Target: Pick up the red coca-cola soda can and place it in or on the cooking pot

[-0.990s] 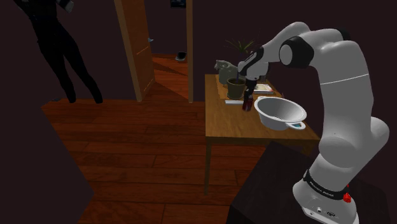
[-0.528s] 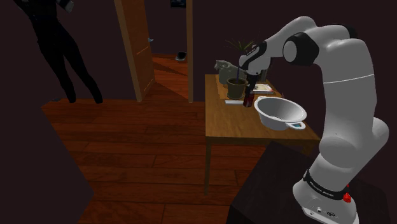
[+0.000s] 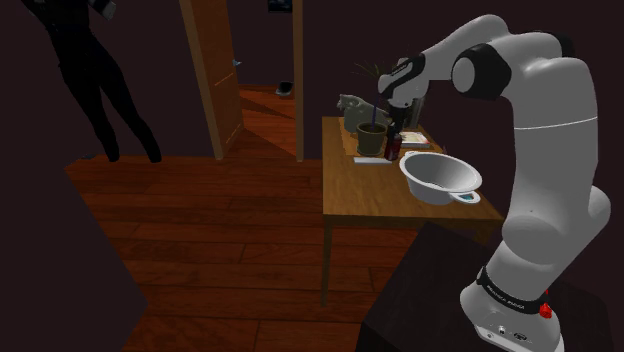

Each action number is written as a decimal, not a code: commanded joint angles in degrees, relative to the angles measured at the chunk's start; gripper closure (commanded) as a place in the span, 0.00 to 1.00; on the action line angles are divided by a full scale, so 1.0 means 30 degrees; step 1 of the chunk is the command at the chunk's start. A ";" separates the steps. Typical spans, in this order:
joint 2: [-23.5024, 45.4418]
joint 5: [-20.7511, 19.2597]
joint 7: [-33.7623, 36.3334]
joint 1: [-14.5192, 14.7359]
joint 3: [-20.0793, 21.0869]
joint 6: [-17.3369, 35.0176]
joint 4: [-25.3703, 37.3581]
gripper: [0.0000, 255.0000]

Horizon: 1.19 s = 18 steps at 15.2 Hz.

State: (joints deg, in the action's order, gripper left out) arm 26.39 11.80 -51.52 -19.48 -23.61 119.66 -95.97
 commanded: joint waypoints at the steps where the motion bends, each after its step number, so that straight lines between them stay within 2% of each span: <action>1: -0.0146 -0.0087 0.0042 -0.0007 -0.0052 -0.0435 0.0305 1.00; 10: -0.0906 -0.0493 0.0305 0.0060 -0.0254 -0.2324 0.1500 1.00; 18: -0.4083 -0.1520 -0.1998 -0.0950 -0.1489 -0.1505 -0.2344 1.00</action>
State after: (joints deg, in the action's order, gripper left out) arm 15.55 7.77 -56.60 -22.01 -27.58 114.49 -101.06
